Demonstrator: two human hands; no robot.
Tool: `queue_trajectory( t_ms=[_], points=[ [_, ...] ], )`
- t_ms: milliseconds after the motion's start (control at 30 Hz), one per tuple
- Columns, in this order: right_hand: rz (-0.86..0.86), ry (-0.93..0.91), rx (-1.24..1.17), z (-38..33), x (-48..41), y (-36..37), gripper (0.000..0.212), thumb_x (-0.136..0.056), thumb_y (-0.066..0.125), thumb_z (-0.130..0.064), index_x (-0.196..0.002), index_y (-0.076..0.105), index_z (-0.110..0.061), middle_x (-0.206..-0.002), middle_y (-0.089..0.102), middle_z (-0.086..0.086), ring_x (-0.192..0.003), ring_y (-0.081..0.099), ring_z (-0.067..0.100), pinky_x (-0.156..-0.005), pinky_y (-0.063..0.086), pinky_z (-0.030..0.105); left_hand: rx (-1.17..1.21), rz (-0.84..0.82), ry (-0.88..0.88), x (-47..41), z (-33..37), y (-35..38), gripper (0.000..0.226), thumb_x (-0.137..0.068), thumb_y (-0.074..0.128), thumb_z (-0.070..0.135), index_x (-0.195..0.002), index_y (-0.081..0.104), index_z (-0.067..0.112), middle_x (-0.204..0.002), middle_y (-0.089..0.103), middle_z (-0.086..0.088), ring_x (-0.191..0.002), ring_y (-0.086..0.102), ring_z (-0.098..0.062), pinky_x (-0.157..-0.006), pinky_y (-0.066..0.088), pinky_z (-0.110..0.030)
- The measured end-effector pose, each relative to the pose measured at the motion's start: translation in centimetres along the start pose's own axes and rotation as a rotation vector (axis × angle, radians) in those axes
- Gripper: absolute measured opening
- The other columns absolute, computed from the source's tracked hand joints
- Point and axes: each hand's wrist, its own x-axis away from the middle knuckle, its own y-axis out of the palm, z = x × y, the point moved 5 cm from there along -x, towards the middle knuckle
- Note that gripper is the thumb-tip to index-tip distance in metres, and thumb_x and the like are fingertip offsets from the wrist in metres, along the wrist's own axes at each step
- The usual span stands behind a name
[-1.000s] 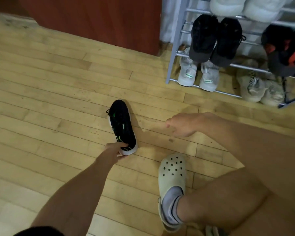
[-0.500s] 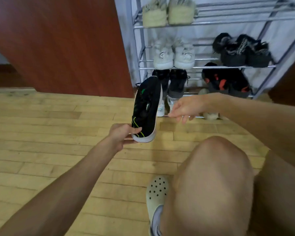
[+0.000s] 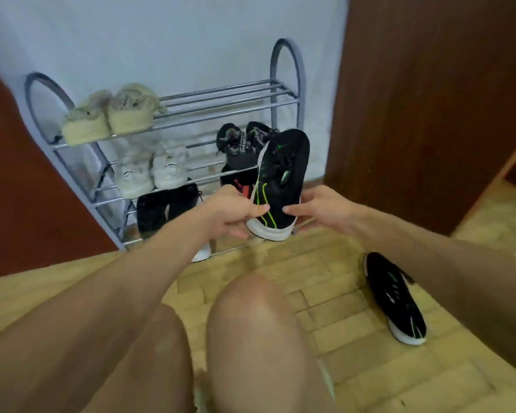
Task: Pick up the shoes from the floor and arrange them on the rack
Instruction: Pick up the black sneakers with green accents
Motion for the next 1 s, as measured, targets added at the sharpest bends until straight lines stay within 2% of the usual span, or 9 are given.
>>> queue_trajectory(
  t_ms=[100, 167, 267, 400, 500, 633, 767, 900, 1000],
  points=[
    [0.117, 0.054, -0.031, 4.6, 1.6, -4.2, 0.032, -0.09, 0.064, -0.012, -0.119, 0.064, 0.0, -0.11, 0.071, 0.014, -0.094, 0.068, 0.026, -0.084, 0.058, 0.038, -0.08, -0.093, -0.047, -2.1, 1.5, 6.4, 0.028, -0.081, 0.073, 0.016, -0.098, 0.056, 0.002, -0.074, 0.062, -0.013, -0.062, 0.061, -0.023, -0.065, 0.06, -0.038],
    [0.184, 0.107, -0.039, 7.6, 2.6, -6.6, 0.034, -0.09, 0.064, -0.015, -0.12, 0.063, 0.001, -0.11, 0.071, 0.014, -0.093, 0.069, 0.024, -0.085, 0.058, 0.038, -0.079, -0.153, -0.111, -3.3, 1.4, 10.7, 0.02, -0.083, 0.071, 0.01, -0.094, 0.056, 0.002, -0.075, 0.063, -0.012, -0.066, 0.063, -0.024, -0.065, 0.058, -0.036],
    [0.199, 0.175, -0.1, 12.0, 3.7, -10.0, 0.036, -0.09, 0.065, -0.022, -0.12, 0.065, -0.002, -0.099, 0.072, 0.007, -0.084, 0.066, 0.017, -0.083, 0.057, 0.034, 0.017, -0.186, -0.19, -5.3, 0.1, 16.1, 0.029, -0.083, 0.069, 0.004, -0.11, 0.058, -0.001, -0.101, 0.069, -0.017, -0.088, 0.067, -0.03, -0.076, 0.056, -0.041],
    [0.296, 0.268, -0.34, 18.3, 4.8, -13.5, 0.031, -0.089, 0.063, -0.028, -0.119, 0.066, -0.019, -0.121, 0.064, 0.002, -0.112, 0.055, 0.018, -0.096, 0.046, 0.038, 0.132, -0.236, -0.274, -7.3, -3.3, 21.4, 0.041, -0.09, 0.06, 0.004, -0.13, 0.051, 0.001, -0.118, 0.062, -0.015, -0.093, 0.06, -0.026, -0.072, 0.049, -0.033],
    [0.462, 0.381, -0.361, 23.2, 5.0, -15.5, 0.032, -0.084, 0.067, -0.03, -0.115, 0.063, -0.024, -0.129, 0.056, 0.0, -0.123, 0.048, 0.021, -0.095, 0.044, 0.036, 0.15, -0.219, -0.333, -9.7, -6.6, 22.5, 0.041, -0.091, 0.059, 0.004, -0.131, 0.05, 0.002, -0.111, 0.059, -0.01, -0.097, 0.056, -0.025, -0.069, 0.046, -0.034],
    [0.598, 0.627, -0.243, 29.2, 5.3, -16.3, 0.055, -0.086, 0.068, -0.021, -0.136, 0.047, -0.013, -0.129, 0.046, 0.003, -0.123, 0.046, 0.025, -0.097, 0.045, 0.038, 0.121, -0.189, -0.396, -12.3, -9.3, 21.9, 0.025, -0.085, 0.064, -0.003, -0.107, 0.056, 0.006, -0.083, 0.063, -0.01, -0.07, 0.057, -0.022, -0.061, 0.046, -0.034],
    [0.583, 0.79, -0.102, 35.2, 5.7, -15.3, 0.072, -0.08, 0.074, -0.02, -0.143, 0.038, -0.015, -0.14, 0.045, 0.013, -0.126, 0.048, 0.032, -0.098, 0.044, 0.037, 0.084, -0.203, -0.427, -13.9, -11.7, 21.4, 0.029, -0.081, 0.065, -0.011, -0.102, 0.064, 0.008, -0.094, 0.066, -0.015, -0.085, 0.061, -0.03, -0.065, 0.05, -0.038],
    [0.568, 0.909, 0.077, 39.4, 5.8, -14.9, 0.082, -0.083, 0.071, -0.032, -0.149, 0.026, -0.012, -0.151, 0.029, 0.014, -0.135, 0.037, 0.034, -0.109, 0.038, 0.043, 0.106, -0.245, -0.431, -13.9, -12.6, 22.9, 0.029, -0.08, 0.065, -0.01, -0.1, 0.063, 0.012, -0.077, 0.064, -0.006, -0.07, 0.061, -0.022, -0.059, 0.048, -0.032],
    [0.571, 0.928, 0.073, 41.2, 5.2, -13.9, 0.084, -0.08, 0.072, -0.039, -0.147, 0.03, -0.012, -0.146, 0.036, 0.014, -0.132, 0.04, 0.034, -0.107, 0.04, 0.043, 0.12, -0.277, -0.441, -14.0, -12.5, 24.2, 0.029, -0.079, 0.07, -0.005, -0.104, 0.064, 0.008, -0.082, 0.067, -0.008, -0.071, 0.063, -0.021, -0.057, 0.051, -0.031]
  ],
)
